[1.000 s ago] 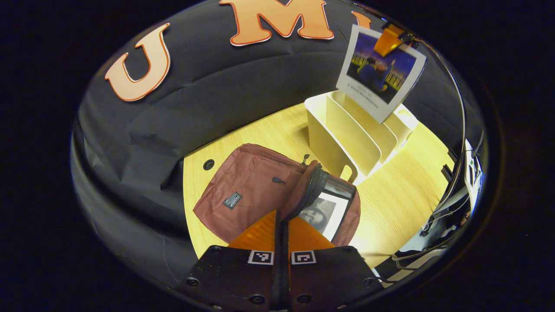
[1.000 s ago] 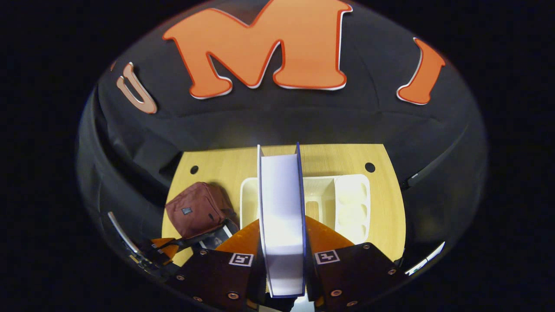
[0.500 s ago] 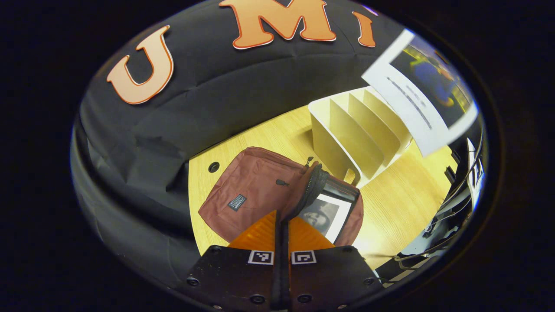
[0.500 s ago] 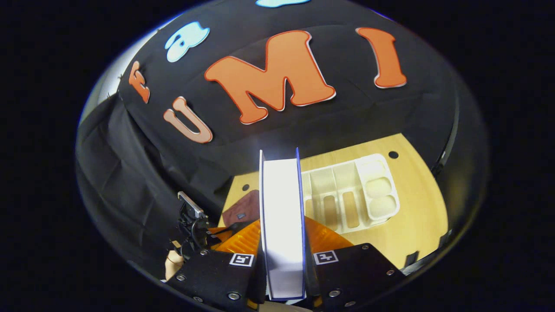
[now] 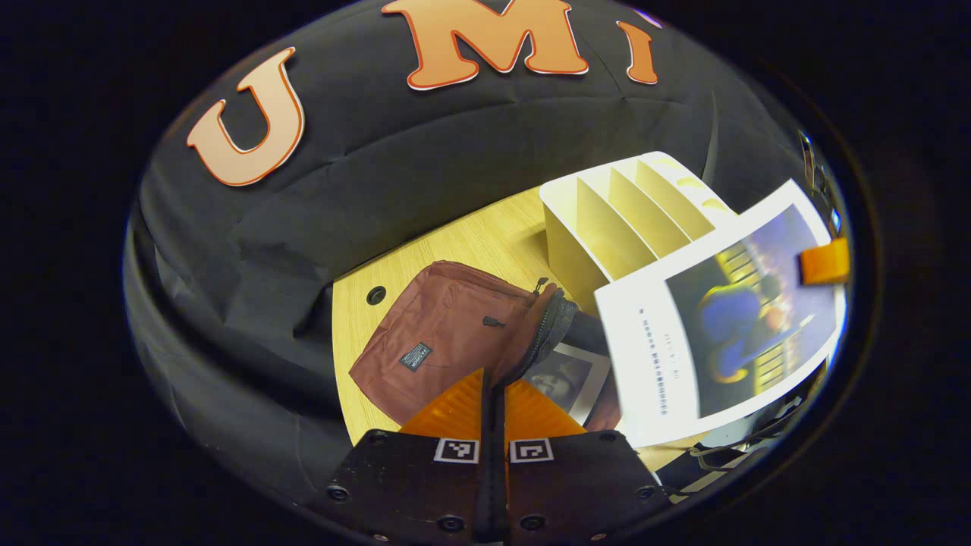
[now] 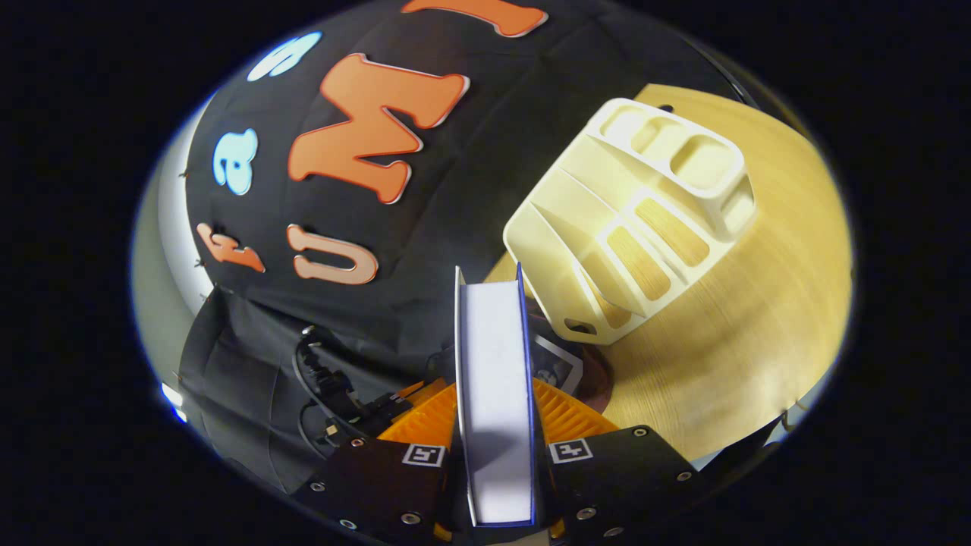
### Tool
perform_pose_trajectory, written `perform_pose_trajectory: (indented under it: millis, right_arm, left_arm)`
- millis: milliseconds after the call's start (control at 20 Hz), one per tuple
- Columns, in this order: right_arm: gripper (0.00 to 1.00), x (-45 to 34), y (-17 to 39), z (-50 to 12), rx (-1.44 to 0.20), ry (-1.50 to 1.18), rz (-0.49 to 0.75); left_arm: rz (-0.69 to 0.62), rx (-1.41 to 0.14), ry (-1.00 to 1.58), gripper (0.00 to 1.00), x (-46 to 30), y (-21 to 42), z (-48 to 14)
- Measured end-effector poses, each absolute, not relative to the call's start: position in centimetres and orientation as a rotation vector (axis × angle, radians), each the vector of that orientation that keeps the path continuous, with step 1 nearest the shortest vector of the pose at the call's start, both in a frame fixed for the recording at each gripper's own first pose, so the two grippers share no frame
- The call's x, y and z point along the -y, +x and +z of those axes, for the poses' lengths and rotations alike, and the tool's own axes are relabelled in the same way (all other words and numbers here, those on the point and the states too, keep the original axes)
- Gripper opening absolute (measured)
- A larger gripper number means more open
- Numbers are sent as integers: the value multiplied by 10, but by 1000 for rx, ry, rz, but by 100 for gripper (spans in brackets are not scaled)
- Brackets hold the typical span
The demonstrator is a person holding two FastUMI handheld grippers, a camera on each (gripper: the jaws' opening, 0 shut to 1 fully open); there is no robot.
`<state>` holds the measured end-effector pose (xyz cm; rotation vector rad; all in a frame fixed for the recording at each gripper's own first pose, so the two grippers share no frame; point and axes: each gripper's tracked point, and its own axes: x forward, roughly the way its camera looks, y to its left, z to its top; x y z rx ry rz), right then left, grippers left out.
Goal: Open the schoolbag, grab two books from the bookshelf and put them into the schoolbag.
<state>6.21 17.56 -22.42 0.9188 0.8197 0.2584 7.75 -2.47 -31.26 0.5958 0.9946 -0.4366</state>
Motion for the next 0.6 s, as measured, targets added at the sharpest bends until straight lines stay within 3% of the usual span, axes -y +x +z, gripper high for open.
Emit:
perform_pose_trajectory:
  millis: [300,600]
  right_arm:
    - [35,-215,89,-305,-839,1039,204]
    - [35,-273,116,-333,-797,1052,191]
  left_arm:
    - [-428,-978,623,1,30,75,-304]
    - [-437,-964,672,1,39,73,-300]
